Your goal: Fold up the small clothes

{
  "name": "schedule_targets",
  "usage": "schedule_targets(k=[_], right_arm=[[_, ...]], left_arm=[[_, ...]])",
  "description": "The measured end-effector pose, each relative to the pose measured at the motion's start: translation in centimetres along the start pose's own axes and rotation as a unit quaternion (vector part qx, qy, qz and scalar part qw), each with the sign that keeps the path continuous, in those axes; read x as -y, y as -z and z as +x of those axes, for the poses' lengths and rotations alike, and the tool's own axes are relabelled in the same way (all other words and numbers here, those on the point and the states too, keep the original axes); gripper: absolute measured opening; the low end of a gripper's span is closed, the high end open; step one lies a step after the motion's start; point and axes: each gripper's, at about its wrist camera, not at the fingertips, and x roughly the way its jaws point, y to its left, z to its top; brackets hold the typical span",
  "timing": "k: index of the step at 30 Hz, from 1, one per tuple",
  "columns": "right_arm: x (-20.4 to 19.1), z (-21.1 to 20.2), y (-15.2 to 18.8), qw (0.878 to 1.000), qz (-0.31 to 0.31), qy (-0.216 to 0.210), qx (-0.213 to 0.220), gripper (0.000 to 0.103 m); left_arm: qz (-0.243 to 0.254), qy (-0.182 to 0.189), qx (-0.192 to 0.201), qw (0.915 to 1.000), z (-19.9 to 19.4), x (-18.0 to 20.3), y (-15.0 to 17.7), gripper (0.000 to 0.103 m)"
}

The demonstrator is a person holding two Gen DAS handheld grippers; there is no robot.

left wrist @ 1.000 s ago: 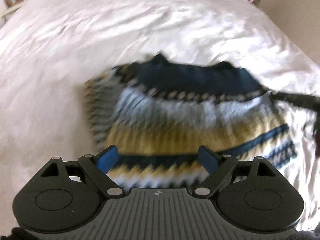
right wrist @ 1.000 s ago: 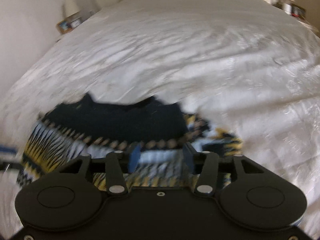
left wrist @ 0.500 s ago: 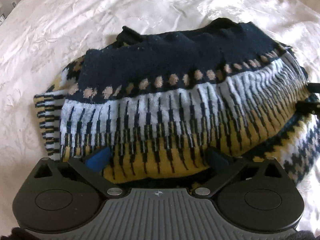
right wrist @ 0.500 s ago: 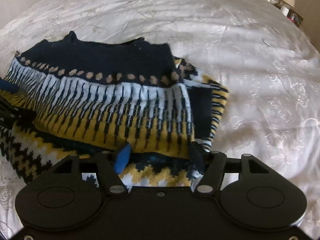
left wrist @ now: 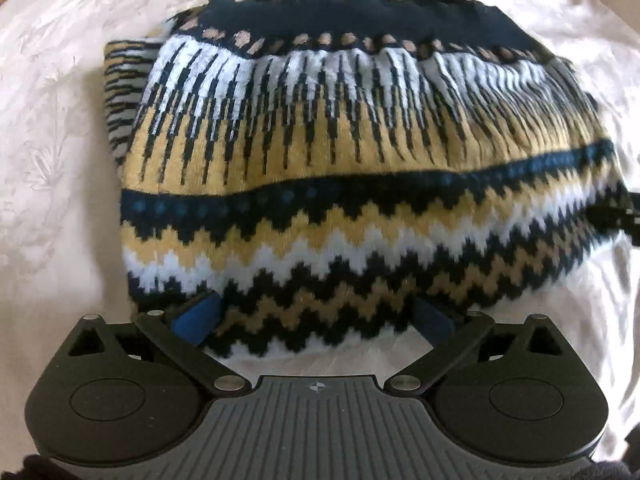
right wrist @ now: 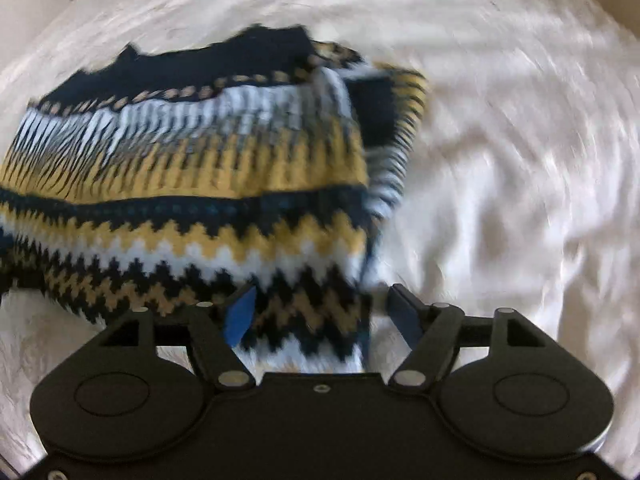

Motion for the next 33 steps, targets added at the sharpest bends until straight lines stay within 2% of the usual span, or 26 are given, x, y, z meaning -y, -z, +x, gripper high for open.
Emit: schedule_targets(k=[5, 8, 12, 16, 23, 28, 33], right_arm=[[1.4, -1.2, 0.2, 1.000, 0.019, -0.015, 0.015, 0.075], [2.5, -2.3, 0.0, 0.998, 0.041, -0.026, 0.038, 0.075], [3.3, -3.5, -0.2, 0.995, 0.062, -0.033, 0.073, 0.075], [3.6, -3.6, -0.5, 0.993, 0.075, -0.031, 0.087, 0.075], [3.7, -4.6, -0.3, 0.992, 0.088, -0.027, 0.083, 0.076], [3.2, -4.9, -0.7, 0.993, 0.093, -0.013, 0.076, 0.076], [2.7, -4.6, -1.6, 0.993, 0.093, -0.004, 0.068, 0.076]], left_arm=[[-0.025, 0.012, 0.015, 0.9995, -2.7, -0.6, 0.4, 0.102], [-0.050, 0.016, 0.042, 0.9977, -5.0, -1.4, 0.1, 0.102], [-0.065, 0.007, 0.071, 0.9953, -6.2, -2.8, -2.1, 0.102], [-0.080, -0.014, 0.076, 0.9938, -5.2, -4.0, -4.9, 0.102], [-0.097, -0.049, 0.068, 0.9918, -2.7, -6.3, -9.1, 0.102], [-0.104, -0.070, 0.046, 0.9910, -0.3, -7.8, -11.0, 0.102], [-0.129, -0.042, 0.007, 0.9907, 2.6, -10.0, -11.2, 0.103]])
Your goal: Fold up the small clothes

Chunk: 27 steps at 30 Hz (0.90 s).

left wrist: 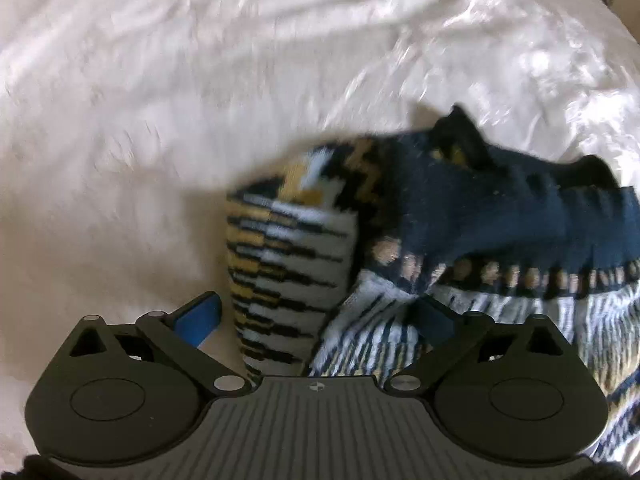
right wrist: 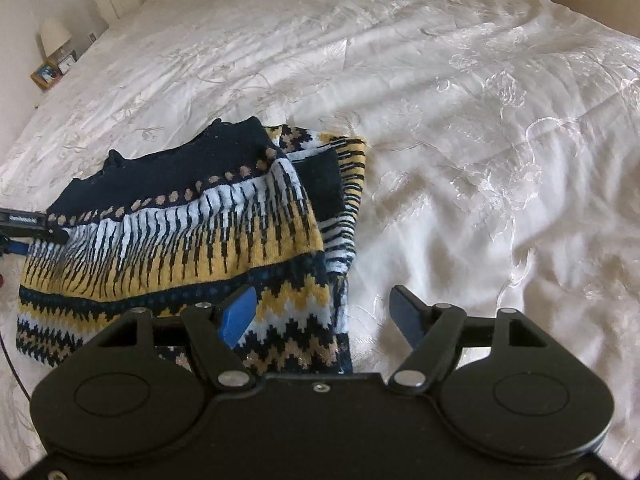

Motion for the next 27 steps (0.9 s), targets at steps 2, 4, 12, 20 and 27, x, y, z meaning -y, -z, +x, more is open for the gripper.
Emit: schedule_targets(k=[2, 4, 12, 20, 27], right_arm=[[-0.3, 0.2, -0.2, 1.000, -0.001, 0.004, -0.003, 0.076], [-0.6, 0.3, -0.4, 1.000, -0.004, 0.009, -0.006, 0.076], [-2.5, 1.1, -0.8, 0.999, -0.025, 0.016, -0.025, 0.076], [-4.8, 1.6, -0.7, 0.998, -0.046, 0.022, -0.035, 0.076], [-6.2, 1.8, -0.5, 0.997, -0.054, 0.028, -0.045, 0.076]], left_arm=[[-0.023, 0.019, -0.012, 0.9995, 1.0, -1.0, 0.0, 0.103], [-0.027, 0.029, -0.013, 0.9991, 1.4, -1.5, 0.1, 0.103], [-0.018, 0.028, -0.004, 0.9994, 1.7, -1.8, 0.4, 0.103], [-0.015, 0.018, 0.005, 0.9997, 1.2, -1.1, 0.5, 0.103], [-0.015, 0.020, 0.005, 0.9997, 1.3, -1.2, 0.6, 0.103]])
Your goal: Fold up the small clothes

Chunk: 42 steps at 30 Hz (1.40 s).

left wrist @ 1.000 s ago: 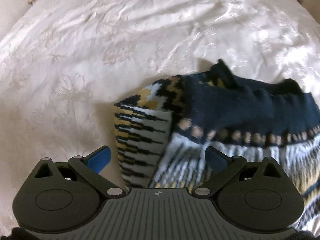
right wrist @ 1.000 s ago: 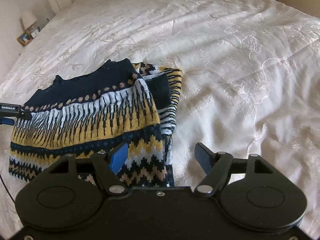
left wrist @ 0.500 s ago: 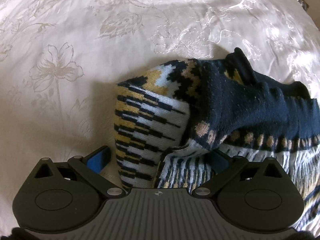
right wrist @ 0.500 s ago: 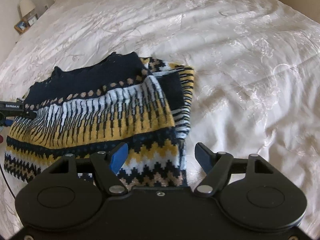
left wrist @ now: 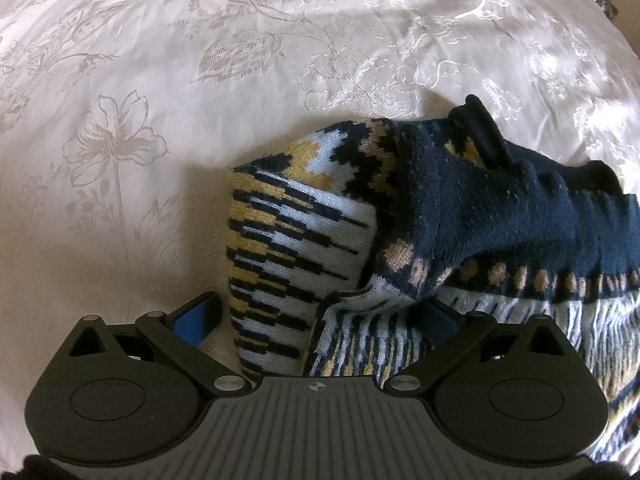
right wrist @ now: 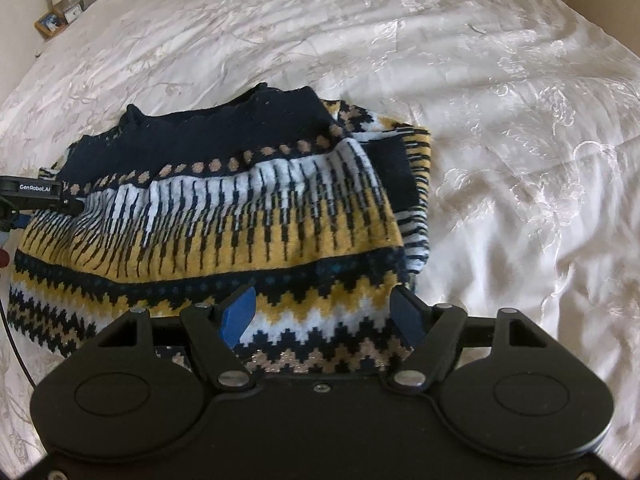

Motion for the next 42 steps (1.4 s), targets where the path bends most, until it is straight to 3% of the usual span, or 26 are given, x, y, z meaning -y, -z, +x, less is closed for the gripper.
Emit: schedule_targets(k=[7, 16, 18, 21, 25, 32, 42], right_arm=[[-0.3, 0.3, -1.0, 1.000, 0.015, -0.015, 0.010, 0.082], [4.2, 2.2, -3.8, 0.996, 0.074, -0.042, 0.028, 0.093], [5.3, 3.3, -4.3, 0.995, 0.077, -0.059, 0.015, 0.096], [6.7, 5.0, -4.6, 0.993, 0.082, -0.084, -0.005, 0.097], [8.6, 7.4, -4.5, 0.984, 0.124, -0.127, -0.029, 0.101], [10.1, 9.6, -4.6, 0.970, 0.153, -0.189, -0.026, 0.103], [12.5, 10.5, -5.6, 0.951, 0.154, -0.264, -0.040, 0.103]], left_arm=[[-0.002, -0.014, -0.011, 0.9998, 0.3, 0.6, -0.5, 0.103], [-0.017, -0.021, -0.013, 0.9995, -0.1, 1.2, -0.9, 0.101], [-0.025, -0.014, -0.005, 0.9996, -0.7, 1.3, -0.9, 0.087], [-0.035, -0.016, 0.017, 0.9991, -2.6, 1.7, -0.5, 0.074], [-0.027, -0.044, 0.036, 0.9980, -5.5, 2.6, -0.2, 0.070], [0.017, -0.052, 0.041, 0.9977, -8.5, 7.7, -0.9, 0.069], [0.064, -0.039, 0.010, 0.9971, -4.6, 15.3, -1.5, 0.069]])
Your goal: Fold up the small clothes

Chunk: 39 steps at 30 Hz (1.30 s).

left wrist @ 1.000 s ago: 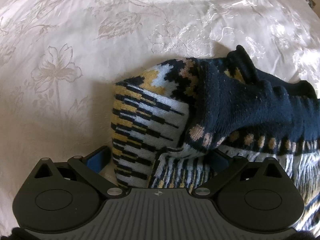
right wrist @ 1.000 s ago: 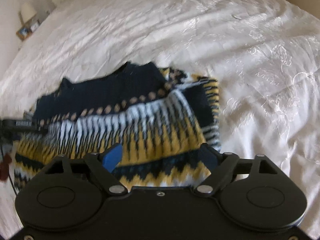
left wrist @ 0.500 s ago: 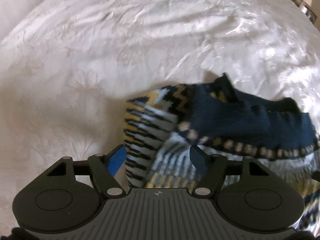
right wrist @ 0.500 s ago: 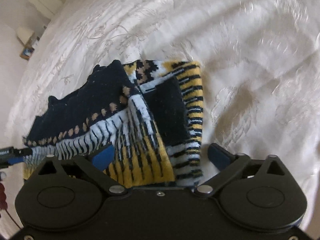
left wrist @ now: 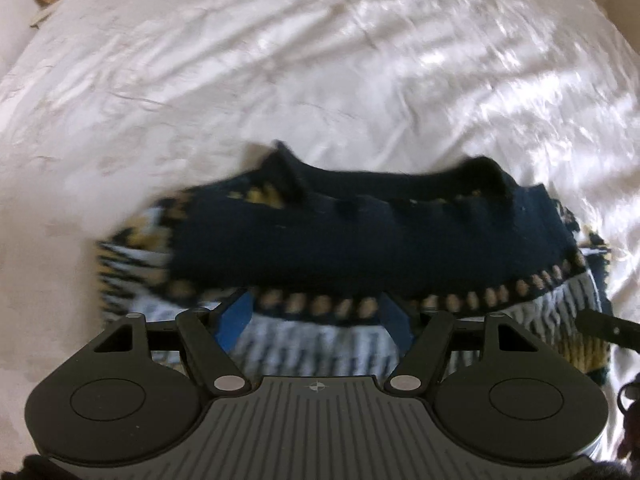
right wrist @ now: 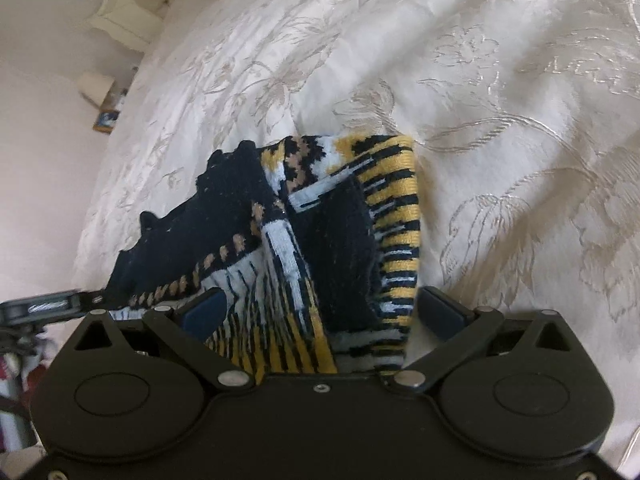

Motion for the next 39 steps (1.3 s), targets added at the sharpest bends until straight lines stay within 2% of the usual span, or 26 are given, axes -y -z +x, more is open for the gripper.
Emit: schedule_targets(k=[9, 16, 21, 22, 23, 25, 27, 29, 39], right_arm=[[0.9, -0.2, -0.4, 0.999, -0.005, -0.034, -0.015, 0.103], [1.2, -0.1, -0.4, 0.998, -0.017, -0.057, -0.016, 0.103], [1.4, -0.2, -0.6, 0.998, -0.005, -0.059, -0.017, 0.103], [1.4, -0.2, -0.7, 0.998, -0.005, -0.058, -0.019, 0.098], [1.2, -0.3, -0.8, 0.998, -0.010, -0.056, -0.020, 0.080], [0.8, -0.3, -0.9, 0.998, -0.017, -0.050, -0.021, 0.054], [0.7, -0.1, -0.9, 0.999, -0.015, -0.045, -0.024, 0.052], [0.5, -0.1, -0.8, 0.998, -0.019, -0.048, -0.020, 0.041], [-0.9, -0.8, -0.6, 0.999, -0.026, -0.037, -0.004, 0.036]], left_arm=[[0.015, -0.039, -0.032, 0.9986, 4.5, 2.7, -0.1, 0.072], [0.018, -0.046, -0.039, 0.9980, 4.7, 2.6, -0.3, 0.074], [0.023, -0.045, -0.033, 0.9982, 3.3, 2.9, -0.5, 0.067], [0.023, -0.044, -0.030, 0.9983, 2.9, 2.9, -0.5, 0.067], [0.023, -0.042, -0.025, 0.9985, 2.4, 3.0, -0.4, 0.067], [0.021, -0.038, -0.016, 0.9989, 1.4, 3.2, -0.2, 0.067], [0.021, -0.035, -0.011, 0.9991, 0.5, 3.3, -0.1, 0.067], [0.023, -0.036, -0.006, 0.9991, -0.2, 3.5, 0.2, 0.067], [0.013, -0.024, 0.000, 0.9996, -1.0, 2.7, 1.9, 0.067]])
